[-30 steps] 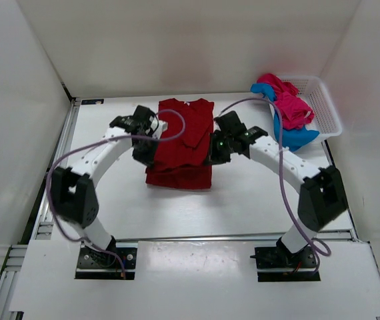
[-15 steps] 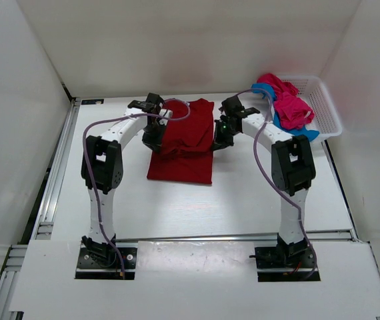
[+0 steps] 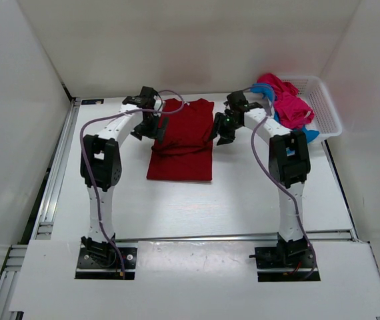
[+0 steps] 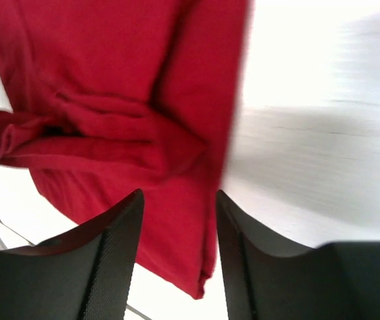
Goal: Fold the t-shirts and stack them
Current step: Fold the folded rectangular tshirt in 1/3 of the way
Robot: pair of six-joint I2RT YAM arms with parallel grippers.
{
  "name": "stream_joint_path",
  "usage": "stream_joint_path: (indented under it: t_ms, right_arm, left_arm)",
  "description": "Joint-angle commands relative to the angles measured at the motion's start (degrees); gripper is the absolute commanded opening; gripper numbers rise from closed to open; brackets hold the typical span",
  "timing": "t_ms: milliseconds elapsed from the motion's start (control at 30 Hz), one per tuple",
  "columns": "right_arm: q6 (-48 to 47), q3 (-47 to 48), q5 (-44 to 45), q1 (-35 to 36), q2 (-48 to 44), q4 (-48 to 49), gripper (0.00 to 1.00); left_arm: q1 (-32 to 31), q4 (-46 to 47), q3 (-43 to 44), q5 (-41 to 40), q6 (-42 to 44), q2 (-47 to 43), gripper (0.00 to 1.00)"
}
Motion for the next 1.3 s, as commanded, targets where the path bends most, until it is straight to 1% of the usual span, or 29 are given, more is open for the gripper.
stream_joint_path:
  t_ms: [0, 33, 100, 133, 167, 200, 267, 333, 433, 567, 667, 733, 767, 800, 900, 933, 1000, 1067, 1133, 1233, 1267]
  right_arm:
    - [1.92, -6.12, 0.74, -1.97, -7.74, 0.18, 0.55]
    - [1.92, -8.51, 1.36, -1.97, -9.60, 1.23, 0.57]
    - [1.31, -13.51, 0.58, -0.31, -14.16, 2.81, 0.60]
    - [1.31, -18.15, -0.21, 0.31, -15.41, 3.61, 0.62]
    - [1.31, -20.29, -1.70, 1.01, -16.38, 4.92, 0.64]
    - [1.31, -23.87, -2.23, 2.41, -17.78, 5.63, 0.66]
    - [3.23, -26.97, -2.93, 3.74, -18.41, 7.82, 0.69]
    - [4.29, -29.52, -3.46, 5.59, -17.63, 8.70, 0.69]
    - [6.22, -30.24, -3.47, 6.91, -15.95, 8.71, 0.69]
    - [8.42, -32.35, -2.69, 7.97, -15.16, 9.76, 0.69]
    - [8.95, -34.11, -2.15, 8.49, -15.16, 9.77, 0.70]
    - [9.48, -34.81, -2.68, 8.49, -15.16, 10.29, 0.66]
    - [9.48, -34.81, -3.46, 8.49, -15.16, 10.29, 0.62]
    - [10.00, -34.81, -3.47, 8.49, -15.16, 10.90, 0.50]
    - [10.01, -34.81, -3.47, 8.49, -15.16, 12.05, 0.27]
    - [10.01, -34.81, -3.47, 8.49, -14.55, 12.75, 0.14]
    - [10.01, -33.59, -4.96, 8.49, -13.93, 12.75, 0.00]
    - [10.54, -33.58, -5.58, 8.49, -14.63, 12.75, 0.00]
    - [9.84, -37.26, -5.58, 8.49, -17.77, 12.75, 0.00]
    - [8.43, -44.54, -4.97, 9.02, -23.93, 12.23, 0.00]
    - [7.82, -46.39, -4.44, 9.54, -25.60, 11.18, 0.00]
  left_arm:
    - [3.82, 3.35, -0.14, -1.43, -0.16, -8.85, 0.98]
    - [4.35, 3.88, -1.73, -0.73, -0.16, -10.63, 0.99]
    - [4.89, 5.02, -5.85, 2.17, -0.16, -15.36, 0.99]
    - [4.89, 5.03, -10.75, 3.05, -0.16, -16.52, 0.99]
    - [4.89, 5.03, -13.15, 5.23, -0.16, -17.41, 0.97]
    - [4.89, 5.03, -17.87, 5.95, -0.16, -18.55, 0.95]
    - [3.92, 5.03, -22.29, 8.49, -0.16, -19.17, 0.92]
    - [1.82, 5.55, -26.85, 10.60, -0.16, -18.65, 0.92]
    - [-0.03, 5.56, -29.16, 11.76, -0.16, -16.20, 0.92]
    - [-0.74, 5.56, -27.77, 10.36, -0.16, -11.71, 0.92]
    - [-0.74, 5.56, -27.23, 11.40, -0.16, -9.77, 0.92]
    - [-0.74, 4.86, -27.23, 12.72, -0.16, -8.98, 0.82]
    - [-0.74, 4.85, -27.23, 13.42, -0.16, -8.37, 0.74]
    - [-0.74, 4.85, -27.23, 13.95, -0.16, -8.36, 0.55]
    - [-0.74, 4.85, -28.37, 15.18, -0.16, -8.36, 0.22]
    - [-0.74, 4.85, -28.38, 15.19, -0.16, -9.06, 0.12]
    - [-0.74, 4.85, -28.38, 15.19, -0.16, -10.55, 0.10]
    - [-0.74, 4.85, -29.43, 16.06, -0.16, -12.22, 0.10]
    - [-0.74, 4.33, -31.97, 16.77, -0.16, -16.69, 0.10]
    - [-2.05, 0.83, -36.62, 13.71, -0.16, -22.59, 0.10]
    - [-2.58, -0.41, -38.12, 11.08, -0.16, -23.91, 0.10]
